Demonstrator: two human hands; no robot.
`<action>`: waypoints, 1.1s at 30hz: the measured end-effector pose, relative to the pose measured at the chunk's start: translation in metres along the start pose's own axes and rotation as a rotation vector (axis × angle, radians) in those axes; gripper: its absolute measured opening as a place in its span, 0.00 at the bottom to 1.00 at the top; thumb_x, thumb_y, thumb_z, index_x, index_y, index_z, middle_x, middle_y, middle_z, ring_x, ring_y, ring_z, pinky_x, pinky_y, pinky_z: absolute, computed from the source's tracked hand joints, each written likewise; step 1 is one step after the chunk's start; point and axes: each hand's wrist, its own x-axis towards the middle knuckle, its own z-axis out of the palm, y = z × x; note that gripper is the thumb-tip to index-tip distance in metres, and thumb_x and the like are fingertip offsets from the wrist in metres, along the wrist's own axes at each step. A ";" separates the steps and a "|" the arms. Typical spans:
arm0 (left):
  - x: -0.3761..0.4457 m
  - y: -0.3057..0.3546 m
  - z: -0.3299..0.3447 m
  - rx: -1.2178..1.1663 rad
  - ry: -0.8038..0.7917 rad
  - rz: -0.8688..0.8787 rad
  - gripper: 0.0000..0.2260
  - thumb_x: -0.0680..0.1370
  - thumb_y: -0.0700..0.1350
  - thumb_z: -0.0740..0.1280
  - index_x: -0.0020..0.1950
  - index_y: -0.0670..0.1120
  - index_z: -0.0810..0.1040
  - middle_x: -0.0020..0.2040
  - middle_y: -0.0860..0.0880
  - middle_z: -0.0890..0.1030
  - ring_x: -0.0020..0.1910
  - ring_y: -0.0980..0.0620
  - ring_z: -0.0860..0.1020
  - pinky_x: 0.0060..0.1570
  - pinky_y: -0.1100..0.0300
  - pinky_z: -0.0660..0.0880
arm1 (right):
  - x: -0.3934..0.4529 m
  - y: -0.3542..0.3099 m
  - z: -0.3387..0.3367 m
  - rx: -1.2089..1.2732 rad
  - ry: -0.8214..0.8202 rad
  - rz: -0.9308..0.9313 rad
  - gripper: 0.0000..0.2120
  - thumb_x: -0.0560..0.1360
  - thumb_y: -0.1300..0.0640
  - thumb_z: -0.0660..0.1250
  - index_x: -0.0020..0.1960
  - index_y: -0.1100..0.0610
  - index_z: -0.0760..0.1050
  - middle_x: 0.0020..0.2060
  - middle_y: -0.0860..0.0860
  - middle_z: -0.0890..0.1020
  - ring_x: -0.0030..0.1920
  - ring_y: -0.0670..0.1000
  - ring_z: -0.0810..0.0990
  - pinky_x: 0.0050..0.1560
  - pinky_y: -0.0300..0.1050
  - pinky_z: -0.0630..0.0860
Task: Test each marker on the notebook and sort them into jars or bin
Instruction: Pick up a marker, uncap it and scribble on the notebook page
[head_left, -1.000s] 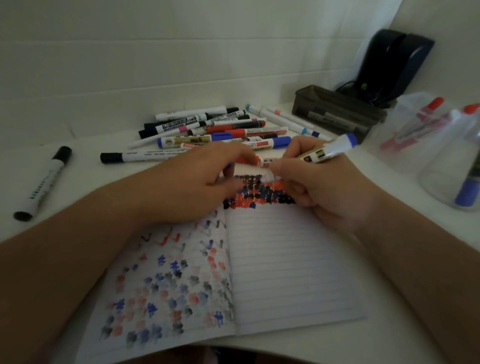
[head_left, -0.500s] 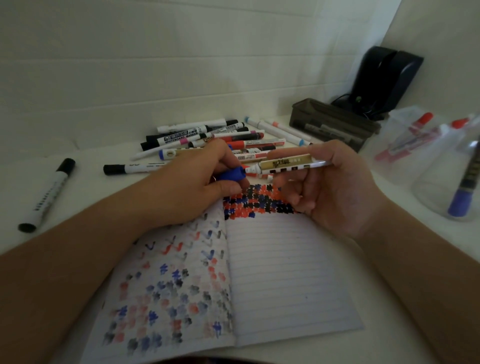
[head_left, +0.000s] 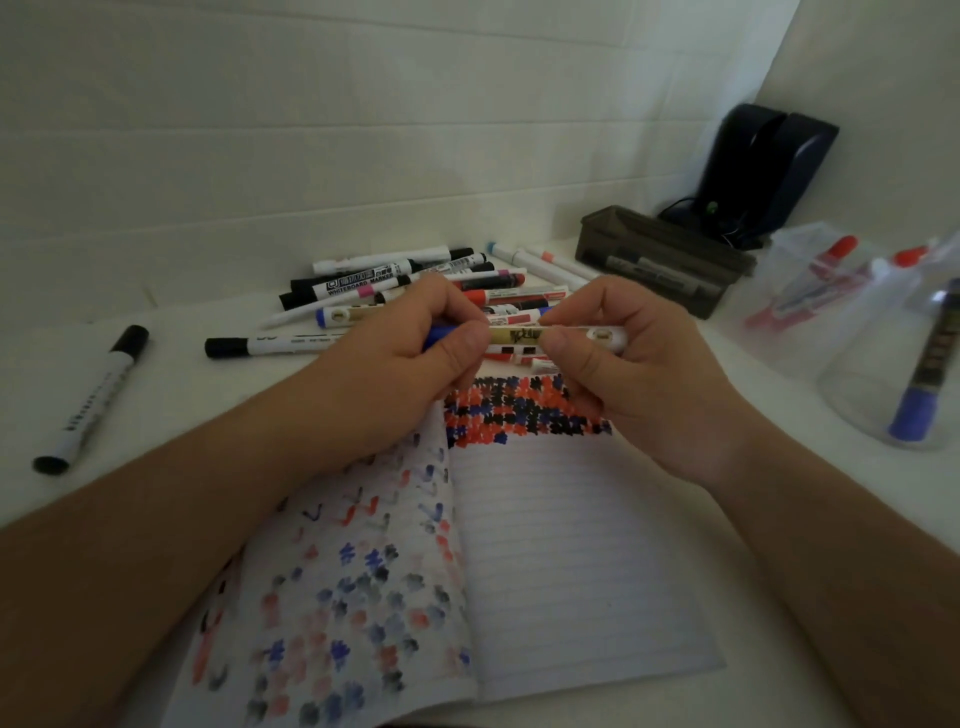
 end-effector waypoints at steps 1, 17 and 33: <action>0.000 0.000 0.001 -0.005 -0.006 0.004 0.03 0.84 0.49 0.61 0.52 0.53 0.74 0.36 0.56 0.80 0.31 0.63 0.73 0.33 0.69 0.72 | 0.000 0.000 0.001 0.027 0.002 0.020 0.06 0.75 0.50 0.70 0.47 0.51 0.79 0.28 0.51 0.78 0.27 0.50 0.74 0.27 0.46 0.73; 0.002 0.004 0.006 0.312 0.024 0.183 0.02 0.82 0.55 0.63 0.53 0.60 0.74 0.41 0.58 0.78 0.38 0.62 0.76 0.35 0.68 0.68 | -0.002 -0.011 0.003 0.128 0.032 0.265 0.05 0.82 0.60 0.67 0.48 0.54 0.77 0.29 0.52 0.75 0.27 0.49 0.71 0.26 0.40 0.67; 0.008 -0.024 -0.002 0.512 -0.067 0.132 0.11 0.79 0.57 0.69 0.50 0.74 0.71 0.60 0.59 0.76 0.63 0.55 0.72 0.65 0.50 0.71 | -0.089 -0.091 -0.150 0.272 1.064 0.118 0.11 0.80 0.57 0.68 0.62 0.54 0.78 0.43 0.53 0.85 0.34 0.52 0.78 0.32 0.39 0.76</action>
